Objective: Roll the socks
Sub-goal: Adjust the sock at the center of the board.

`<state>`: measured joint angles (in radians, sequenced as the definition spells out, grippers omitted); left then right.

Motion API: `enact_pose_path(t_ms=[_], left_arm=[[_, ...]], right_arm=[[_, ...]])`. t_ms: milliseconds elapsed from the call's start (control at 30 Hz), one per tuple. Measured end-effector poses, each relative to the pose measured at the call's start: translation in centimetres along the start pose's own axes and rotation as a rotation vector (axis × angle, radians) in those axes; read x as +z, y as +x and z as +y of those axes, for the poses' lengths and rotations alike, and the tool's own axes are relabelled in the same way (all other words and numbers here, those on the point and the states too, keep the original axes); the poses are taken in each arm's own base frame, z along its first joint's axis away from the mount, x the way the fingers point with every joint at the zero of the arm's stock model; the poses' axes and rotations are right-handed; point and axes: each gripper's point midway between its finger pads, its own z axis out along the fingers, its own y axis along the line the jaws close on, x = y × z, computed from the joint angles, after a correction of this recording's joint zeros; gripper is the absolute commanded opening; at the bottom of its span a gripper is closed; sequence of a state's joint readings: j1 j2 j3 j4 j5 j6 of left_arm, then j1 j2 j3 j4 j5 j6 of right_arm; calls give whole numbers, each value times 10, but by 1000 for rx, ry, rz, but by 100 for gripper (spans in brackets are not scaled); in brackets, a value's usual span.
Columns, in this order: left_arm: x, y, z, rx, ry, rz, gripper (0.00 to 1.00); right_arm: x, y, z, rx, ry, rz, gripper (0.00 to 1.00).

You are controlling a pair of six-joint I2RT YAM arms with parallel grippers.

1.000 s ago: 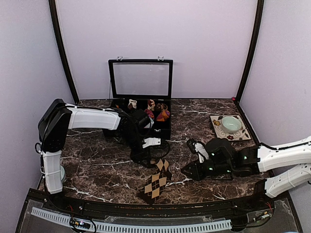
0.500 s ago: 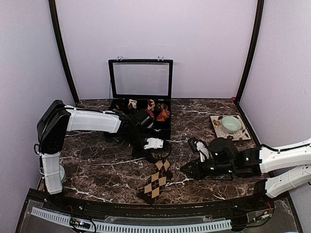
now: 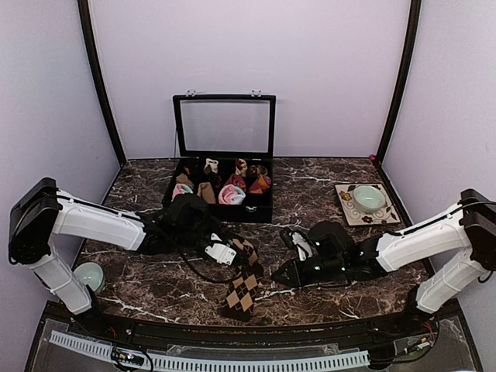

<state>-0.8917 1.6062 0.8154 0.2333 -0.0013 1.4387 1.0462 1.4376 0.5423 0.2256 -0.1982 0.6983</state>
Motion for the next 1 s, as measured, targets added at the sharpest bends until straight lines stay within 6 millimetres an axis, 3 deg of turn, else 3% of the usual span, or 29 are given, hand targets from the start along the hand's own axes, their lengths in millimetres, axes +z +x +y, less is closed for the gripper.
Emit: enact_pose_path(t_ms=[167,300,400,467,700,867,1000], left_arm=[[5,2,-17,259,-139,-24,11],[21,7,2,407,-299,4,7],[27,17,13,484,-391,38,9],[28,23,20,519,-434,63,19],[10,31,77,557,-625,150,76],[0,32,83,551,-682,162,92],[-2,39,59,517,-612,169,97]], right_arm=[[16,-1,13,26,-83,17,17],[21,-4,22,43,-139,11,17],[23,-5,26,46,-167,11,17],[26,-6,26,51,-176,16,17],[47,-14,16,88,-187,42,15],[64,-13,9,115,-194,77,12],[73,-13,8,122,-200,95,10]])
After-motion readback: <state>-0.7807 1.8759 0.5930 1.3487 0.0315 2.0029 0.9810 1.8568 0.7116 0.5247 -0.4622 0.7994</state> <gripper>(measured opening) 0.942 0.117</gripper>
